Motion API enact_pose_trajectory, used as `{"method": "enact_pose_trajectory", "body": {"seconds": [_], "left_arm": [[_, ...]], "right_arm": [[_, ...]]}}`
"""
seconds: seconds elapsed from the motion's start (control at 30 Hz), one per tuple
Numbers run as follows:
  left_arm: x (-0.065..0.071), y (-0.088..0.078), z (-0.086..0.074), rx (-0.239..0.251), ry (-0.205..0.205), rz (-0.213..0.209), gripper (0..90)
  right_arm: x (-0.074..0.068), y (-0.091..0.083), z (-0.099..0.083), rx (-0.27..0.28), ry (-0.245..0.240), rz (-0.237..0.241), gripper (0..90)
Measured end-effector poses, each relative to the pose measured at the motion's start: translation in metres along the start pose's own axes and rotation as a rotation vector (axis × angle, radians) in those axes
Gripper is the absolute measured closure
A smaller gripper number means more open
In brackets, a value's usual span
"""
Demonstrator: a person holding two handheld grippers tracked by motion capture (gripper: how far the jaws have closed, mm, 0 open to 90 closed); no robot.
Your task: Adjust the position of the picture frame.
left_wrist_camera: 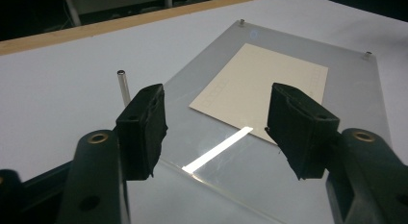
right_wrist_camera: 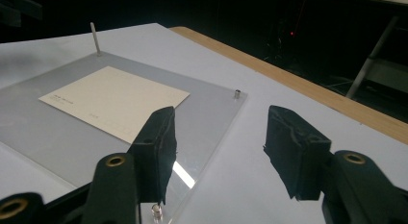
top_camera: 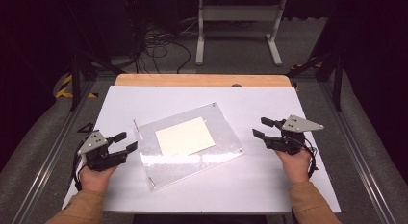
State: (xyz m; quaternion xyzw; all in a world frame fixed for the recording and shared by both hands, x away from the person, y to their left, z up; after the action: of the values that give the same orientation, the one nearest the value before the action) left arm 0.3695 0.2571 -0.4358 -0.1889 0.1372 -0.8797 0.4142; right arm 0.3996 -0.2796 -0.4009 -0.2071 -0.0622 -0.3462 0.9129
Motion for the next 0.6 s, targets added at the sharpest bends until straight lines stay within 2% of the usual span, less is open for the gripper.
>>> {"method": "enact_pose_trajectory", "body": {"seconds": [0.07,0.13,0.17,0.2,0.23,0.3,0.33,0.37,0.43,0.53,0.57,0.6], "left_arm": [[-0.002,0.001,-0.001,-0.027,-0.032,0.001,46.9],[-0.004,0.002,-0.002,-0.066,-0.046,0.026,52.6],[-0.004,0.002,-0.002,-0.066,-0.046,0.026,57.9],[-0.006,0.003,-0.003,-0.08,-0.05,0.023,57.9],[-0.008,0.005,-0.004,-0.107,-0.058,0.015,63.4],[-0.009,0.009,-0.005,-0.168,-0.053,0.044,77.6],[-0.01,0.012,-0.006,-0.194,-0.06,0.042,84.5],[-0.01,0.013,-0.006,-0.214,-0.068,0.041,87.6],[-0.012,0.017,-0.006,-0.241,-0.092,0.051,89.3],[-0.018,0.023,-0.006,-0.278,-0.178,0.04,89.4],[-0.021,0.025,-0.007,-0.297,-0.182,0.048,89.4],[-0.023,0.028,-0.008,-0.315,-0.205,0.056,89.5]], "right_arm": [[-0.001,0.001,0.001,-0.012,-0.002,0.008,47.1],[-0.001,0.002,0.002,-0.01,-0.006,0.012,48.3],[-0.001,0.002,0.002,-0.01,-0.006,0.012,48.3],[-0.001,0.002,0.002,-0.013,-0.007,0.015,49.5],[-0.001,0.002,0.002,-0.013,-0.008,0.018,50.2],[-0.002,0.002,0.003,-0.017,-0.01,0.021,51.4],[-0.002,0.002,0.003,-0.018,-0.009,0.023,52.2],[-0.001,0.002,0.003,-0.019,-0.012,0.024,52.6],[-0.002,0.002,0.003,-0.024,-0.013,0.026,53.0],[-0.002,0.003,0.002,-0.037,-0.012,0.025,53.2],[-0.002,0.003,0.002,-0.039,-0.011,0.025,53.2],[-0.002,0.004,0.002,-0.04,-0.011,0.026,53.2]]}}
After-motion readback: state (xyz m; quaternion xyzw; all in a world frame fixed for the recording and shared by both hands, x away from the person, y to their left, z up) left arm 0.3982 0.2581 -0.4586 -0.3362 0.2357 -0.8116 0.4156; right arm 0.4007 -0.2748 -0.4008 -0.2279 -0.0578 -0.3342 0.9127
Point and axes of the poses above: each handheld gripper's, and its own axes: y roughly forward along the jaws, z roughly out of its top, x roughly to its right, the point moved 2 cm from there along y, roughly forward along the jaws, and after that the axes turned 10 degrees about -y, right-handed, at the moved point
